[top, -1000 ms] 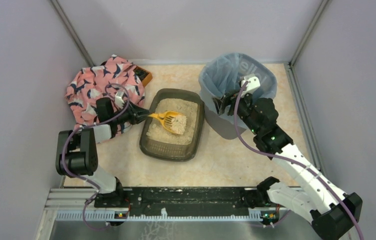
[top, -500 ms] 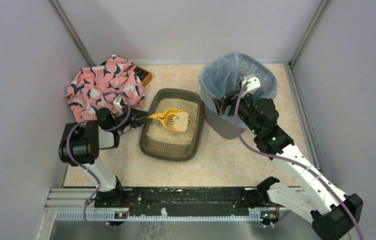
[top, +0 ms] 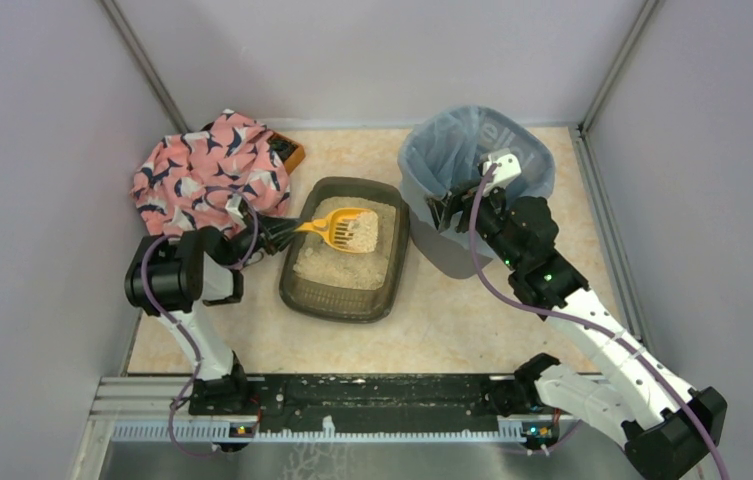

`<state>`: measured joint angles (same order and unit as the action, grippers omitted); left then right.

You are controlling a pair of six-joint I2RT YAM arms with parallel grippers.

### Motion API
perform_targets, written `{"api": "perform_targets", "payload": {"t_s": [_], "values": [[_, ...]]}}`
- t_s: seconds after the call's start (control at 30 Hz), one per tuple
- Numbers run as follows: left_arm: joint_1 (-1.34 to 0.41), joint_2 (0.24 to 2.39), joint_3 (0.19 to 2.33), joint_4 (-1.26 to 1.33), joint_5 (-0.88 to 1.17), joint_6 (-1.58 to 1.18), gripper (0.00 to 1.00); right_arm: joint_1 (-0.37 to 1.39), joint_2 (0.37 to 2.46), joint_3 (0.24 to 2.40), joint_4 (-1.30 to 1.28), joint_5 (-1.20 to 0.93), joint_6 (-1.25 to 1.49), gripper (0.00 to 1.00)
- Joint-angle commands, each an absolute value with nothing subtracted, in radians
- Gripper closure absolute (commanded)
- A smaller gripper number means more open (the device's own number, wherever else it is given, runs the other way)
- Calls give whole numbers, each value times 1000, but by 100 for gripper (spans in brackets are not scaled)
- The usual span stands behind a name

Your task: Clean the litter box

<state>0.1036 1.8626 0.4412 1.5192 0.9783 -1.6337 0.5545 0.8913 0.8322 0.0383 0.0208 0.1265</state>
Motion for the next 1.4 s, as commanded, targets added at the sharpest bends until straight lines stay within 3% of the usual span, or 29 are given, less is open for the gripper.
{"api": "perform_targets", "payload": {"t_s": [0.0,0.53,0.93,1.1,1.37], "values": [[131,1898,448,1778,980,-1702,100,561,909,837,-58,16,117,25],[124,1846,453,1587,986,-1559,100,561,882,819,-69,25,110,25],[118,1806,369,1613,975,-1552,100,561,908,804,-43,8,119,25],[171,1730,346,1419,971,-1421,100,561,920,814,-49,5,119,25],[68,1633,395,1300,950,-1389,100,561,906,808,-45,5,120,25]]}}
